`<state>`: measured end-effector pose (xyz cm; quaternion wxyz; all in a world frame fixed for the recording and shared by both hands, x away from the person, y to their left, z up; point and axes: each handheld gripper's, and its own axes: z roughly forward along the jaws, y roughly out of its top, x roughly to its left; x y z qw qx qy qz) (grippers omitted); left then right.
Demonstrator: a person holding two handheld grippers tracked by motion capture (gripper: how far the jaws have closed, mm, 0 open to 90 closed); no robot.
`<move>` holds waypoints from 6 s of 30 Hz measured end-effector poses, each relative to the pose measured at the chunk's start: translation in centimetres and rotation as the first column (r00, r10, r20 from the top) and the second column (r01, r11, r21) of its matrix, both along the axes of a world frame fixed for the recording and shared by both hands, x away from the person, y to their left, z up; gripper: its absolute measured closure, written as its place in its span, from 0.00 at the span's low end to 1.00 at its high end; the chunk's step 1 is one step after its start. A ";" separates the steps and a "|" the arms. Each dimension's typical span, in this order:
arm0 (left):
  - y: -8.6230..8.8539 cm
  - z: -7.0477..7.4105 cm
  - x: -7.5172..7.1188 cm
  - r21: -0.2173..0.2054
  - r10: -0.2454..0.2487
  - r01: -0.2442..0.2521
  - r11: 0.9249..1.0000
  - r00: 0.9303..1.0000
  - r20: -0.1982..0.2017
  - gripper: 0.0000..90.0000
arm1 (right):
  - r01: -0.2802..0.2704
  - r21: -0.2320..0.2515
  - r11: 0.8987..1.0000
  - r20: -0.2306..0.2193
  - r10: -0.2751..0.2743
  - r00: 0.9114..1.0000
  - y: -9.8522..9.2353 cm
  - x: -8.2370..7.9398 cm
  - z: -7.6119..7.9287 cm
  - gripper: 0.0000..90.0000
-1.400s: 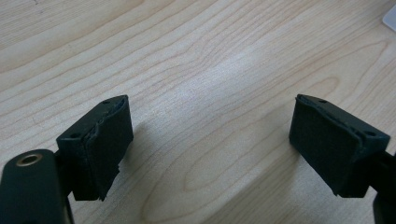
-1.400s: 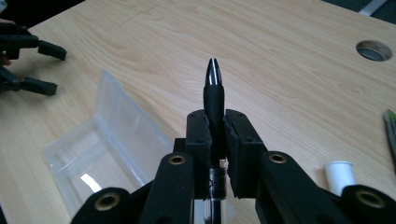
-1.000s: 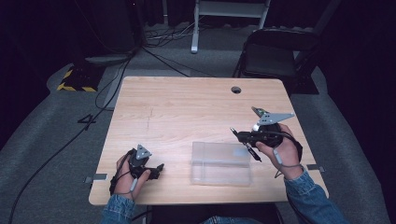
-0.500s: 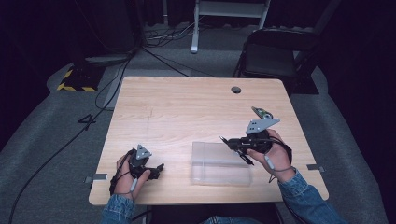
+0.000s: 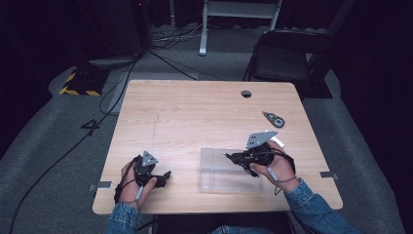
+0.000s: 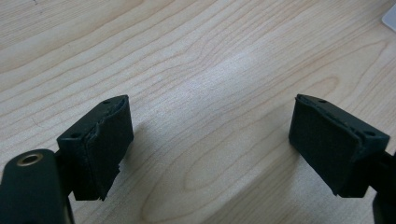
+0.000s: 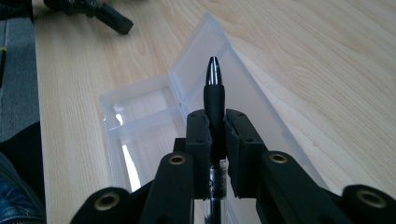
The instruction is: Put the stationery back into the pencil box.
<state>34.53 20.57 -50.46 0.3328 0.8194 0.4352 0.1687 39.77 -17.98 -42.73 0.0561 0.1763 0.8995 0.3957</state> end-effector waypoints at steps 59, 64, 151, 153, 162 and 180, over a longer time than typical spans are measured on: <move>0.0 0.0 0.0 -0.002 0.001 -0.001 1.000 1.000 -0.003 0.16 | -0.162 -0.248 0.955 -0.135 0.131 0.982 0.8 -1.9 -2.9 0.90; 0.0 0.0 0.0 -0.002 0.001 -0.001 1.000 1.000 -0.003 0.16 | -0.177 -0.292 0.940 -0.167 0.132 0.977 0.7 -2.1 -3.5 0.92; 0.7 0.0 -0.7 -0.005 0.015 -0.016 1.000 1.000 -0.011 0.14 | 0.460 -0.092 0.883 0.042 -0.458 0.888 -10.9 9.9 1.8 0.44; 0.7 0.0 -0.7 -0.006 0.016 -0.016 1.000 1.000 -0.011 0.14 | 0.471 -0.092 0.878 0.048 -0.468 0.882 -11.2 10.5 1.8 0.44; 0.8 -0.1 -0.6 -0.006 0.033 -0.033 0.999 0.999 -0.007 0.14 | 0.498 -0.113 0.860 0.045 -0.496 0.867 -11.9 13.6 0.9 0.44; 0.9 0.0 -0.6 -0.006 0.037 -0.037 0.999 0.999 -0.010 0.14 | 0.556 -0.167 0.814 0.030 -0.559 0.828 -12.7 19.1 -2.5 0.38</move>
